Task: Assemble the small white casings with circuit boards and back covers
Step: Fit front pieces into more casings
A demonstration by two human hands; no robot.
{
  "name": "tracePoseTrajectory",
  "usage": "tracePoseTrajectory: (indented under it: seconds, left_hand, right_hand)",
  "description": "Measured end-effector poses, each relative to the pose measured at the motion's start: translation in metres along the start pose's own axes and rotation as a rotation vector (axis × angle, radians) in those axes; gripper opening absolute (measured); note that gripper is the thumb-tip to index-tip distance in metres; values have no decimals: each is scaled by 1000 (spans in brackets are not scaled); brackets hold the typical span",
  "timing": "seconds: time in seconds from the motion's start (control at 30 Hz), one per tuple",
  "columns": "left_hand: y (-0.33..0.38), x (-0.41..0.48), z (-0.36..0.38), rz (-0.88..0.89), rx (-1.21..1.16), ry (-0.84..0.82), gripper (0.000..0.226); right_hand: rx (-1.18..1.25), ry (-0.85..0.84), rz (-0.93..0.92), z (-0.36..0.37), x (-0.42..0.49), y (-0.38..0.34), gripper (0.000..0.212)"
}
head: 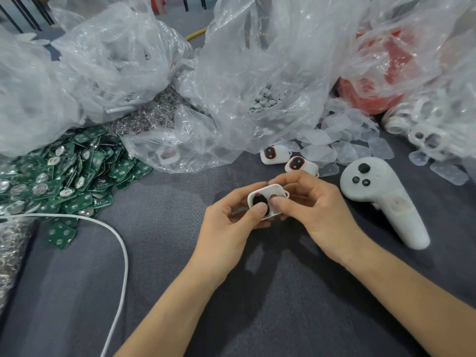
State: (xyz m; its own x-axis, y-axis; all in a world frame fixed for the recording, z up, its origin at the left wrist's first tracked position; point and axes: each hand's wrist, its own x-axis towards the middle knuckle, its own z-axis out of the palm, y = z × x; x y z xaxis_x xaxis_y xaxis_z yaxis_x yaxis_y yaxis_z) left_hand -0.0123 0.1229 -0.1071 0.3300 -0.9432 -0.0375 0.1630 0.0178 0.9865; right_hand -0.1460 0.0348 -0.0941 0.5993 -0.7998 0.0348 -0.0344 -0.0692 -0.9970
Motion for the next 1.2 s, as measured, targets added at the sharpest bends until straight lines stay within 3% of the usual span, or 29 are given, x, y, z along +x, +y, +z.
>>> tracePoseTrajectory:
  seconds: [0.3, 1.2]
  left_hand:
    - [-1, -2, 6, 30, 34, 69, 23]
    - [-1, 0, 4, -9, 10, 62, 18]
  right_hand:
    - [-20, 7, -17, 1, 1, 5, 20]
    - [-71, 27, -86, 3, -2, 11, 21]
